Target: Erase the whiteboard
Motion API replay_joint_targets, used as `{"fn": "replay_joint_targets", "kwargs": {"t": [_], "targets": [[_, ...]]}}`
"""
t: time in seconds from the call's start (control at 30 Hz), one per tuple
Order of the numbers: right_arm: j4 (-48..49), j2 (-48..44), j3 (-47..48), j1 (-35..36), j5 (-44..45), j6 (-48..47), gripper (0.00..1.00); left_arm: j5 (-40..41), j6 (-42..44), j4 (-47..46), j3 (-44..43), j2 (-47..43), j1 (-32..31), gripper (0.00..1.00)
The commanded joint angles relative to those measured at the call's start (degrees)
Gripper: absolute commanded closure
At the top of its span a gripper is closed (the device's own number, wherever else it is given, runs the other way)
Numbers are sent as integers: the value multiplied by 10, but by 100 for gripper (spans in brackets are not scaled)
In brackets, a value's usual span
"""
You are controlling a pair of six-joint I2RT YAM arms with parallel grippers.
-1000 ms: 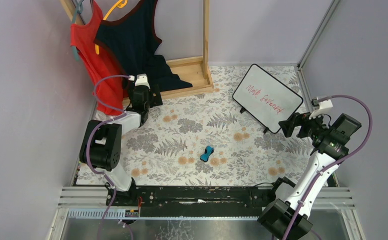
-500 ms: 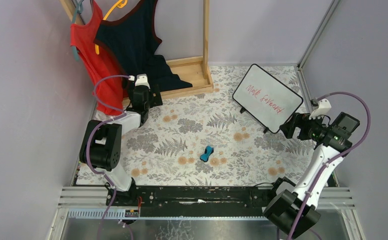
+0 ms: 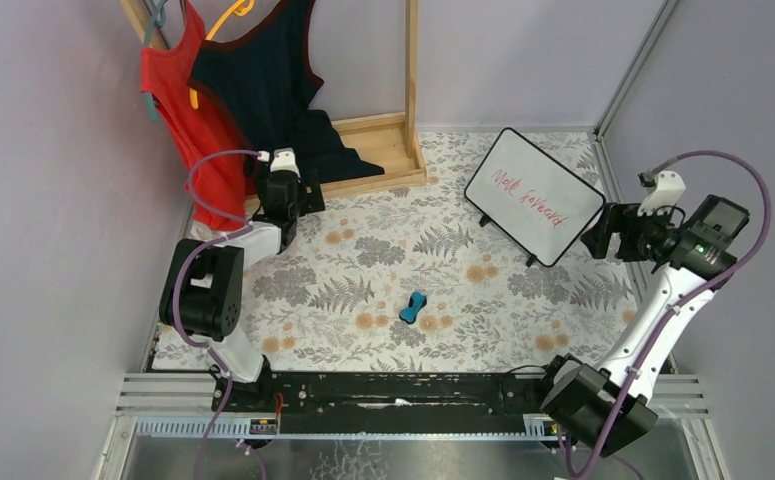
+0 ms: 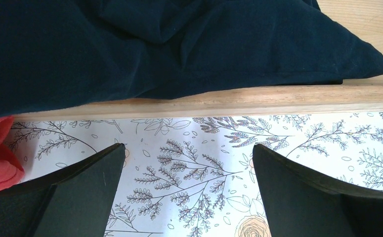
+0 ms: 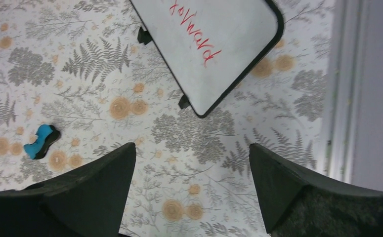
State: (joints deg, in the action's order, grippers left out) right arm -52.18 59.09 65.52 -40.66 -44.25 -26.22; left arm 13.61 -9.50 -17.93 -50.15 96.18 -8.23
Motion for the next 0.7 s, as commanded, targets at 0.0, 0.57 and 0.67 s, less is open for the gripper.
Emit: {"fn": "replay_joint_targets", "kwargs": {"t": [0.0, 0.57, 0.67], "targets": [[-43, 30, 87, -1, 27, -53, 7, -5, 3, 2, -21, 9, 2, 0], [-319, 357, 418, -98, -140, -249, 11, 30, 8, -2, -22, 17, 2, 0], [-322, 378, 425, -97, -146, -248, 12, 18, 7, -19, -13, 11, 6, 0]]}}
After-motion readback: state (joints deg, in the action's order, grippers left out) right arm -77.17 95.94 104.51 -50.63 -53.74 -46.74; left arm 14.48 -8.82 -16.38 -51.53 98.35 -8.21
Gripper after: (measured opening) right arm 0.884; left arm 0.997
